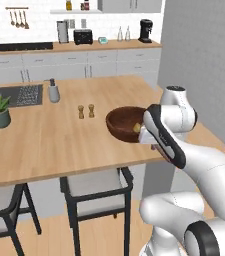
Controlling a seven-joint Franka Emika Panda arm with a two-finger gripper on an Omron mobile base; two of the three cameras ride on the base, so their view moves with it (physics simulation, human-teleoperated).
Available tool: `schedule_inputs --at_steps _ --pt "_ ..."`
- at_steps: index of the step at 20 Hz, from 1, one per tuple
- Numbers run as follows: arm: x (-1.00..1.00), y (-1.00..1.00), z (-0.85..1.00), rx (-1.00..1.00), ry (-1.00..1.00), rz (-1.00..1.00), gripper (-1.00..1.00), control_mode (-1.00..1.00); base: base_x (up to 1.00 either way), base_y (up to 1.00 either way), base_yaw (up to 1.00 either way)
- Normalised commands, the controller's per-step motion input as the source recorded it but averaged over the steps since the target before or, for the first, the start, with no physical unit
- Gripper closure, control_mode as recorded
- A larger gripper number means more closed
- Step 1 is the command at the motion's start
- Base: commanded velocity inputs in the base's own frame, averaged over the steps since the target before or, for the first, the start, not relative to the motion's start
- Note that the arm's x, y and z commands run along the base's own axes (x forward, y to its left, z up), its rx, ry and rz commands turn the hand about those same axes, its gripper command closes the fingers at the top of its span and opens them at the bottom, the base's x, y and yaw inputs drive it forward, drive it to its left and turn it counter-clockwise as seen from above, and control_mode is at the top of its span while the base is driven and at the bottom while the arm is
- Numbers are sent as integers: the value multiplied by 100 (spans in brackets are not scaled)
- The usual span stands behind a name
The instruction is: Place one bun and one sausage from the bowl on each plate.
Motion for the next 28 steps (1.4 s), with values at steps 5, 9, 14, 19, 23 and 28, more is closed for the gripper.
schedule_inputs --at_steps 5,9,14,19,23,28 --pt "0 0 0 0 0 0 100 100 -18 100 0" --pt "0 0 0 0 0 0 100 100 0 100 0" --pt "0 0 0 0 0 0 100 100 1 100 0" --pt "0 0 0 0 0 0 100 100 1 100 0" --pt "0 0 0 0 0 0 100 100 7 87 0" --pt "0 0 0 0 0 0 100 100 18 55 0"
